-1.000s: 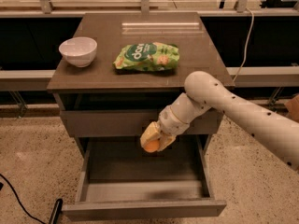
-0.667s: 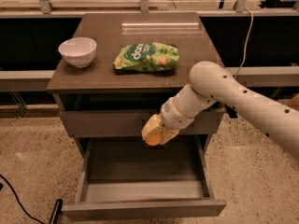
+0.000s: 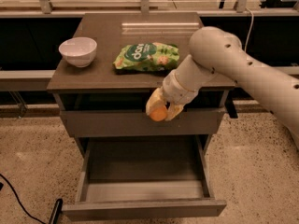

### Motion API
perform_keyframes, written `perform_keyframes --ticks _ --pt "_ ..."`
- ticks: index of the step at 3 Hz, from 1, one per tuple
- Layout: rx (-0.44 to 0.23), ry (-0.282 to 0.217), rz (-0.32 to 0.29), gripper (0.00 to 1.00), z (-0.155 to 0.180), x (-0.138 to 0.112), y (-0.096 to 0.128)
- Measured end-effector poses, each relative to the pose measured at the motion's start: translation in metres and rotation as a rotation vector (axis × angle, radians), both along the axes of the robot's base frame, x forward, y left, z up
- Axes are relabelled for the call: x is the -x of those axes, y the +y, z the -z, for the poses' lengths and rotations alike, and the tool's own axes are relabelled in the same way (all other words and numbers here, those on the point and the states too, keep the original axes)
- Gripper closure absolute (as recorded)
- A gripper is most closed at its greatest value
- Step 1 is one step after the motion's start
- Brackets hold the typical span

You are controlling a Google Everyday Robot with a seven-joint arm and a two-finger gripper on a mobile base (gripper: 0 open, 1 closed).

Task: Pick orange from middle drawer and place on counter

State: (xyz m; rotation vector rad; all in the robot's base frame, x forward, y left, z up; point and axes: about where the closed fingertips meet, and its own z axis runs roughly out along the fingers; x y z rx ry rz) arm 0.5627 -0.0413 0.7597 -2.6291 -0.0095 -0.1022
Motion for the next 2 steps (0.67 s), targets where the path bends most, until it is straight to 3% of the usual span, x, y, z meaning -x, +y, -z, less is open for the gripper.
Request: perform_keyframes --ticks 1,2 --pt "0.02 -0.049 0.056 1.0 -0.06 -0.034 0.002" --pt "0.016 -0.08 0.098 1.0 -0.097 -0.061 0.006"
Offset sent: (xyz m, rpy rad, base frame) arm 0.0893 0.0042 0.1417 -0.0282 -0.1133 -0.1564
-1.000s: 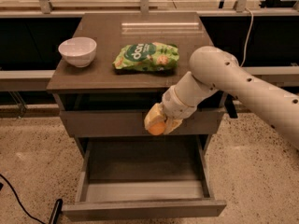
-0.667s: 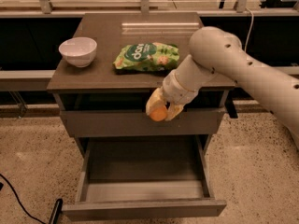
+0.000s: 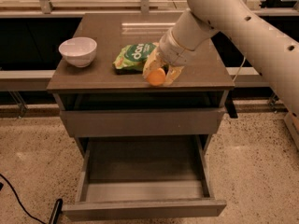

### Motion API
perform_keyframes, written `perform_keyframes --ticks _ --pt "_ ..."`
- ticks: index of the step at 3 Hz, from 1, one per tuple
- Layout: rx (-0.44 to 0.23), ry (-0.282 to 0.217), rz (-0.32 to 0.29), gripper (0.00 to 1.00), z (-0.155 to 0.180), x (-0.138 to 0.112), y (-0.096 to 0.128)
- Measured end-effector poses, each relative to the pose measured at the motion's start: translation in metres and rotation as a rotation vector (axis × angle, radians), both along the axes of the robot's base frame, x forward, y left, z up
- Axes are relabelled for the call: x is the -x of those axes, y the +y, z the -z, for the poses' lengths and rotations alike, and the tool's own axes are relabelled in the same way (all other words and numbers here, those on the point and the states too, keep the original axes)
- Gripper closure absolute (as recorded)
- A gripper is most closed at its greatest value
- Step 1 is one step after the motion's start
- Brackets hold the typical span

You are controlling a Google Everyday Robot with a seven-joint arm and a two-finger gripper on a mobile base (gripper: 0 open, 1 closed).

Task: Pick orange from middle drawer and place on counter

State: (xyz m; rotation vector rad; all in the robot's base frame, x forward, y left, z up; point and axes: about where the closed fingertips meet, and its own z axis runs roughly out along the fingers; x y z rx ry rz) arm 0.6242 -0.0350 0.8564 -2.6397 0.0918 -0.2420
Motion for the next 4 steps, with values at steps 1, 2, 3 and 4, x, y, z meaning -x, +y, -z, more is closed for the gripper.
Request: perform_keyframes --ticks 1,2,3,4 --pt "0.0 0.0 0.0 1.0 0.0 0.0 0.0" --pt "0.038 -0.041 -0.015 1.0 -0.016 -0.009 -0.001" --pt "0.093 -0.118 -0.028 1.0 -0.045 -0.027 -0.008" --pt "0.103 -0.202 -0.024 1.0 -0.076 -0.053 -0.019"
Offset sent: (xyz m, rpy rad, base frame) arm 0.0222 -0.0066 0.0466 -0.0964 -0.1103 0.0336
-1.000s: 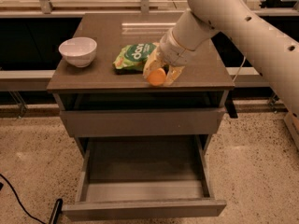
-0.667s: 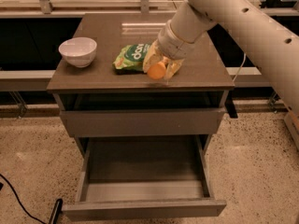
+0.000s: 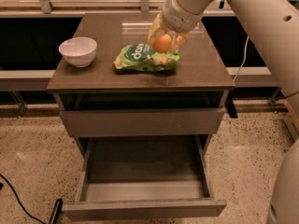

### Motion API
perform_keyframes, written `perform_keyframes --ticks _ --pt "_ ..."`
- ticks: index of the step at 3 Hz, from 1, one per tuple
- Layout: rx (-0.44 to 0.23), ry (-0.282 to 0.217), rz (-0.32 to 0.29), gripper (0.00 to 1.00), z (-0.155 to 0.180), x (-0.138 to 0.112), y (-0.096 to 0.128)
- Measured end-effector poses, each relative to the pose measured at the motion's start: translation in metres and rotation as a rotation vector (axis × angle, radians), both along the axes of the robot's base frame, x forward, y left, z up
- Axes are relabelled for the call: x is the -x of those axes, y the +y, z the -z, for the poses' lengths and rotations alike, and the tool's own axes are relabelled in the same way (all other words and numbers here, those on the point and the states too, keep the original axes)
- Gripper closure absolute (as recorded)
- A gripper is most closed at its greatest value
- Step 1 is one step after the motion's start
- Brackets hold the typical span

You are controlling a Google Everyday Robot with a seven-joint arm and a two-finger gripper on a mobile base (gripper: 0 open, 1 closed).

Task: Pick orange from middle drawer and place on counter

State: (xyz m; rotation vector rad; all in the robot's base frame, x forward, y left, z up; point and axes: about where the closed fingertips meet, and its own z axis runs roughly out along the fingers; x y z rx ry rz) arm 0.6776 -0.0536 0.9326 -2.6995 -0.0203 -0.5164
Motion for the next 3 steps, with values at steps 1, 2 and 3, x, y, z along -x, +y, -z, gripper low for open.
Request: perform_keyframes --ticks 1,2,3 --pt "0.021 -0.111 -0.01 1.0 -0.019 -0.027 -0.003" --pt "0.073 -0.309 -0.059 1.0 -0.02 -0.073 -0.006" --pt "0.124 -0.445 -0.066 1.0 -0.022 -0.108 -0.009"
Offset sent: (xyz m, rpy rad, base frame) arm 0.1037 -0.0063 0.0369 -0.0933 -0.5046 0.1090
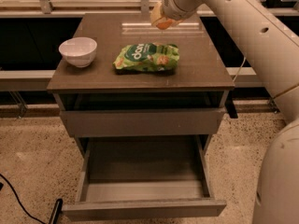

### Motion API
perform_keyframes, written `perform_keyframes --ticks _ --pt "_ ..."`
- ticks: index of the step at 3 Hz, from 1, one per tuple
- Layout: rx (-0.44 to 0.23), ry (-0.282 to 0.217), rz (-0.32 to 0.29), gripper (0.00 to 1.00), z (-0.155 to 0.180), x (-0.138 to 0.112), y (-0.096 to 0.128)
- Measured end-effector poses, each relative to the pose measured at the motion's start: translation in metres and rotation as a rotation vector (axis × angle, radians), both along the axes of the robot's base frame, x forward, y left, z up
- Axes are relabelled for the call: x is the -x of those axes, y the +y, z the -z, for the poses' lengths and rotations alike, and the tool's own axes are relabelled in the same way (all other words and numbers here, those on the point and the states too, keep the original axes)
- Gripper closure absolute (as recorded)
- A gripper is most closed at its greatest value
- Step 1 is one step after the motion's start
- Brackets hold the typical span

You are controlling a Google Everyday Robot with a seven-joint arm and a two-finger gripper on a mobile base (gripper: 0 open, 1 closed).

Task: Pick orange from middle drawer and place on counter

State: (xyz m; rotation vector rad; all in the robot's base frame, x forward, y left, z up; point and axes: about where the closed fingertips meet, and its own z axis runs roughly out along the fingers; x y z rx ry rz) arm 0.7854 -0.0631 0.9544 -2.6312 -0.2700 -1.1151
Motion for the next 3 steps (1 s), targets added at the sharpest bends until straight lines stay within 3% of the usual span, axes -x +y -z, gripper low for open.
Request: perform_keyframes --ticks 1,2,3 --pt "-0.004 0.002 -0.012 1.0 0.002 0.0 0.001" --pt "-0.051 -0.08 -0.027 1.0 -0.007 -0.027 -0.011" --pt "-0.158 -0.155 -0.037 1.0 -0.014 -0.059 -0.028"
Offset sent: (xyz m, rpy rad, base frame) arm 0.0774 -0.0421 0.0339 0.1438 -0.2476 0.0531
